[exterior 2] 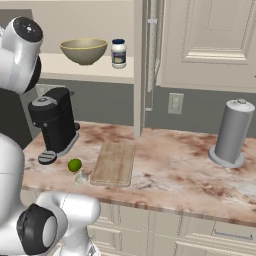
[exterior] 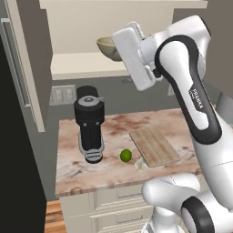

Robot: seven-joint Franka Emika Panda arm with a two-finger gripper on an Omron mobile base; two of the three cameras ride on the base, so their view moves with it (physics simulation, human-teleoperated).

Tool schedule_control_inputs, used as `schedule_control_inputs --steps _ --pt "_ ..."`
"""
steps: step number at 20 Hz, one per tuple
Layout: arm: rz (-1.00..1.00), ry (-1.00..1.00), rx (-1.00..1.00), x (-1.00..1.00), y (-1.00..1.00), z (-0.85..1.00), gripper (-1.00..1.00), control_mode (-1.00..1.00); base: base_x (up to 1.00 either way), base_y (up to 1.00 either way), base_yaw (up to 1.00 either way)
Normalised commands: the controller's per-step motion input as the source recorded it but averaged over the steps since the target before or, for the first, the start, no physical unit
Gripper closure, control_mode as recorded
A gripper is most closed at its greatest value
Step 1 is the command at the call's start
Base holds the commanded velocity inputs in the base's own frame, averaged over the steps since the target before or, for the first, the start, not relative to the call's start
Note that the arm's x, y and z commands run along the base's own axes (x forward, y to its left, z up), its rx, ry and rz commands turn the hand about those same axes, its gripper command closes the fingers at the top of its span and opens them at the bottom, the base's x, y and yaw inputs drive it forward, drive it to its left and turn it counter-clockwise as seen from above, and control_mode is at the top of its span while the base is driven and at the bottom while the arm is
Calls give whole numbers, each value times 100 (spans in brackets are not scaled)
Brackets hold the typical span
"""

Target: Open the cabinet. Place the bowl and condiment on the counter. Then place the lime and garlic on the cutting board.

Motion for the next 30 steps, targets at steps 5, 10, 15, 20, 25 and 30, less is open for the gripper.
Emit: schedule_control_inputs --steps 5,10,15,20,25,30 --pt "-11 -1 -9 12 -31 0 -100 -100 0 0 0" --pt "-12 -2 -9 20 -24 0 -100 -100 0 0 0" --pt "-15 -4 -8 25 -19 -2 -100 -100 0 0 0" --pt "-16 -4 -6 25 -17 -1 -100 -100 0 0 0" --pt "-14 -1 -3 15 -24 0 -100 -100 0 0 0" --pt "-11 -1 0 18 -26 -8 -100 -100 0 0 0"
